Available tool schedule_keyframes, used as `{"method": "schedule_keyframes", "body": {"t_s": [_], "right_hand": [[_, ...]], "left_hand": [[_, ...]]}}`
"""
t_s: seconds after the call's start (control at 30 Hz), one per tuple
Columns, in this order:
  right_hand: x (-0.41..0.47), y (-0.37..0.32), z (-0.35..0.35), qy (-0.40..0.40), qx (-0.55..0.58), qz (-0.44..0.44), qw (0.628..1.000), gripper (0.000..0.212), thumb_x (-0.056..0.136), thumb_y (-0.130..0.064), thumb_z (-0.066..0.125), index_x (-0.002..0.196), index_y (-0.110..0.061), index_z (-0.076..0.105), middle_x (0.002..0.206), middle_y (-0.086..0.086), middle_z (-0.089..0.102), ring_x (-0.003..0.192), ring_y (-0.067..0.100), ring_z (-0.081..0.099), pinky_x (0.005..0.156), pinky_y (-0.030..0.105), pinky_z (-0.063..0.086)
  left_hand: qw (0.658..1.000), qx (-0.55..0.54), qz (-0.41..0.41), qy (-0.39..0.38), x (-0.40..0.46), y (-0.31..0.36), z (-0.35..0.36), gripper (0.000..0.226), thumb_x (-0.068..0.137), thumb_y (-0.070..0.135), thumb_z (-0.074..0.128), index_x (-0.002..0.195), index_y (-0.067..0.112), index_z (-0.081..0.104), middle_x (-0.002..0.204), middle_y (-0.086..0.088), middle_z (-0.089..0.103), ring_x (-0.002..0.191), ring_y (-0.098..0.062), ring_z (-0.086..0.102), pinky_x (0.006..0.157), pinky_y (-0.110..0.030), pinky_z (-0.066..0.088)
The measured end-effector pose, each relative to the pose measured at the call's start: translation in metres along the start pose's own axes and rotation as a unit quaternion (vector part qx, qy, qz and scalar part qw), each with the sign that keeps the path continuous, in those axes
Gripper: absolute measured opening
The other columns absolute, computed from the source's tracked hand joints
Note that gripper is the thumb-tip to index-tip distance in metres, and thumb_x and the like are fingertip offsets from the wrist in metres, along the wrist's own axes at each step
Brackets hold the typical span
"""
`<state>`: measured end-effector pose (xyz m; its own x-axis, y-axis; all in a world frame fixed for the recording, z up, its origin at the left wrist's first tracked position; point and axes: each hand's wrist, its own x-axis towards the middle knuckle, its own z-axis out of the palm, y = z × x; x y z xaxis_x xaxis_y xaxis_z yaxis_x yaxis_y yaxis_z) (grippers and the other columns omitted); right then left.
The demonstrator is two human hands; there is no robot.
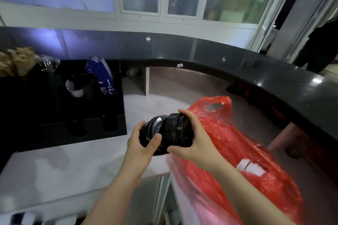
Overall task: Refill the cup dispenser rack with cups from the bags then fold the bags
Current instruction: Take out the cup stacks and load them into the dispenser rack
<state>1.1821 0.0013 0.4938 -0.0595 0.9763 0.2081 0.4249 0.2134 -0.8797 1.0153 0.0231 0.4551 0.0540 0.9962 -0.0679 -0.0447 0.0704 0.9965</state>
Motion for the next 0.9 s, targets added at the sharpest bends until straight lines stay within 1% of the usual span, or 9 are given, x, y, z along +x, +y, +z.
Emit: {"method": "schedule_keyframes", "body": {"t_s": [0.13,0.23,0.3,0.4,0.47,0.6,0.77,0.83,0.9], "right_hand": [[0.002,-0.005,0.021,-0.033,-0.025,-0.034,0.999,0.091,0.059,-0.029,0.080,0.136,-0.041,0.034,0.136,-0.011,0.039,0.128,0.004,0.039,0.107,0.031,0.038],[0.008,-0.008,0.045,-0.074,-0.030,-0.063,0.995,0.090,0.058,-0.033,0.079,0.131,-0.050,0.031,0.135,-0.015,0.037,0.127,0.000,0.037,0.105,0.021,0.035],[0.012,-0.008,0.061,-0.102,-0.020,-0.077,0.992,0.091,0.057,-0.038,0.077,0.132,-0.052,0.029,0.136,-0.013,0.037,0.126,-0.001,0.037,0.103,0.017,0.035],[0.017,-0.012,0.086,-0.137,0.000,-0.108,0.985,0.092,0.058,-0.042,0.074,0.134,-0.058,0.025,0.134,-0.015,0.035,0.123,-0.006,0.037,0.097,0.007,0.034],[0.020,-0.017,0.103,-0.153,0.009,-0.129,0.980,0.094,0.060,-0.042,0.075,0.136,-0.058,0.023,0.133,-0.016,0.035,0.125,-0.005,0.036,0.098,0.005,0.032],[0.027,-0.026,0.132,-0.163,0.010,-0.141,0.976,0.101,0.061,-0.043,0.076,0.141,-0.059,0.016,0.131,-0.013,0.036,0.124,-0.005,0.035,0.097,0.004,0.029],[0.047,-0.035,0.154,-0.152,-0.002,-0.137,0.979,0.106,0.061,-0.047,0.080,0.142,-0.060,0.012,0.132,-0.021,0.032,0.124,-0.009,0.035,0.093,0.000,0.032],[0.059,-0.040,0.161,-0.133,-0.013,-0.132,0.982,0.109,0.057,-0.050,0.082,0.142,-0.060,0.014,0.135,-0.024,0.029,0.125,-0.011,0.032,0.092,-0.001,0.033],[0.073,-0.046,0.171,-0.106,-0.024,-0.139,0.984,0.109,0.056,-0.048,0.083,0.142,-0.058,0.017,0.136,-0.021,0.031,0.126,-0.010,0.032,0.093,-0.001,0.029]], "left_hand": [[0.998,0.041,0.016,0.041,-0.017,0.003,-0.023,0.091,0.059,0.061,0.067,0.140,0.033,0.035,0.138,-0.002,0.043,0.120,-0.014,0.050,0.104,-0.039,0.043],[0.993,0.076,0.018,0.084,-0.028,-0.001,-0.045,0.076,0.077,0.041,0.073,0.141,0.036,0.032,0.138,-0.001,0.039,0.117,-0.010,0.049,0.095,-0.027,0.042],[0.988,0.105,0.021,0.112,-0.035,-0.003,-0.062,0.075,0.080,0.034,0.072,0.141,0.040,0.029,0.137,0.001,0.037,0.111,-0.003,0.049,0.087,-0.019,0.041],[0.978,0.144,0.028,0.146,-0.047,-0.002,-0.086,0.080,0.076,0.042,0.071,0.141,0.044,0.025,0.132,0.006,0.033,0.101,0.012,0.044,0.072,-0.007,0.037],[0.975,0.151,0.037,0.158,-0.055,0.000,-0.101,0.087,0.068,0.054,0.068,0.143,0.042,0.025,0.132,0.007,0.033,0.101,0.017,0.042,0.072,-0.006,0.037],[0.974,0.153,0.046,0.159,-0.058,0.003,-0.129,0.091,0.062,0.063,0.061,0.143,0.044,0.025,0.135,0.011,0.033,0.096,0.035,0.035,0.068,0.003,0.038],[0.979,0.147,0.058,0.130,-0.037,0.007,-0.159,0.083,0.071,0.061,0.063,0.142,0.045,0.024,0.131,0.019,0.034,0.097,0.036,0.033,0.069,0.009,0.033],[0.981,0.142,0.063,0.117,-0.022,0.011,-0.171,0.080,0.070,0.058,0.063,0.139,0.049,0.025,0.126,0.028,0.031,0.096,0.038,0.030,0.069,0.008,0.033],[0.986,0.125,0.058,0.094,-0.004,0.014,-0.185,0.073,0.074,0.053,0.067,0.134,0.057,0.026,0.126,0.032,0.030,0.098,0.037,0.030,0.072,0.000,0.039]]}}
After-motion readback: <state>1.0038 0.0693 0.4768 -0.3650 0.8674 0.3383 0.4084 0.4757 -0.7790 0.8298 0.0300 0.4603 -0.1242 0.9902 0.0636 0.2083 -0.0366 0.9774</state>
